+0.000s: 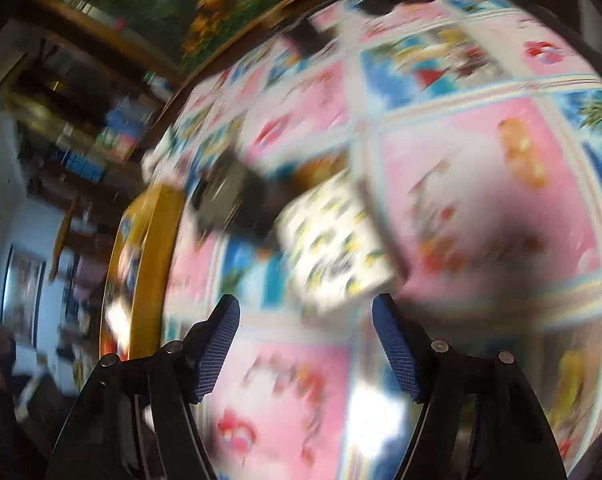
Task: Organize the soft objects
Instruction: 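Reach the right tool to the white cloth and close on it, then lift the white cloth with the right tool while the left tool reaches toward the lemon-print tissue pack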
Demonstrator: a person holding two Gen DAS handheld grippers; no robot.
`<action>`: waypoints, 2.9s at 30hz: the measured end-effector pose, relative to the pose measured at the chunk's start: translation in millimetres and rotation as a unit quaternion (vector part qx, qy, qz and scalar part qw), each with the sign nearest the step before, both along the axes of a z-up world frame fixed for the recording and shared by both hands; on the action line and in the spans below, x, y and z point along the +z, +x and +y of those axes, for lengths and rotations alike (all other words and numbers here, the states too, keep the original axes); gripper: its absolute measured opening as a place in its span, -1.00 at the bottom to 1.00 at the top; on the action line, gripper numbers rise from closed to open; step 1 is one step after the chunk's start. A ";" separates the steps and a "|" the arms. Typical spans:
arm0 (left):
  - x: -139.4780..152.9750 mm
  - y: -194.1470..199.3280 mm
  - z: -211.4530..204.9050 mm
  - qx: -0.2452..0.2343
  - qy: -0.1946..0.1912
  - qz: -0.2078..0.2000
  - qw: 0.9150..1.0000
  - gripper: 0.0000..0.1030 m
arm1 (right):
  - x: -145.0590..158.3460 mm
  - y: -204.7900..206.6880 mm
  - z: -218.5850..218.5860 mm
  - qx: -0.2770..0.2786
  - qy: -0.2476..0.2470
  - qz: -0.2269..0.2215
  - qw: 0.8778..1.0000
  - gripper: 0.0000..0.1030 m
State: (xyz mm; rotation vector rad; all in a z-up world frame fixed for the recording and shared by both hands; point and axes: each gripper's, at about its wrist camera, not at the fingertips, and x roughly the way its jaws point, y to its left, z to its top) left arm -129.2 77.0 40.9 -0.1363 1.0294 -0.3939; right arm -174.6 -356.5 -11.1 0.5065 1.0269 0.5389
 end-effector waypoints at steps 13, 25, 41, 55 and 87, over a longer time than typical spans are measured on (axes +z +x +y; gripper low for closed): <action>-1.6 -7.2 11.6 0.004 -0.026 0.002 1.000 0.39 | 39.5 -10.4 0.9 -0.240 -0.517 -0.084 0.818 0.94; -3.9 -5.8 17.9 0.005 -0.040 0.007 0.999 0.39 | -16.2 47.3 -35.2 -0.307 -0.445 0.022 0.841 0.88; 3.0 -7.8 16.5 -0.004 -0.056 0.000 0.998 0.39 | 7.2 -0.7 -19.7 -0.129 -0.126 0.017 0.983 -0.42; 13.0 -15.8 23.5 0.003 -0.059 -0.009 0.998 0.39 | 21.6 23.6 -9.6 -0.102 -0.110 -0.046 0.988 0.37; -25.3 71.4 -42.4 0.005 0.097 -0.007 0.995 0.79 | 1.6 -54.1 25.7 -0.051 -0.204 -0.106 0.972 0.45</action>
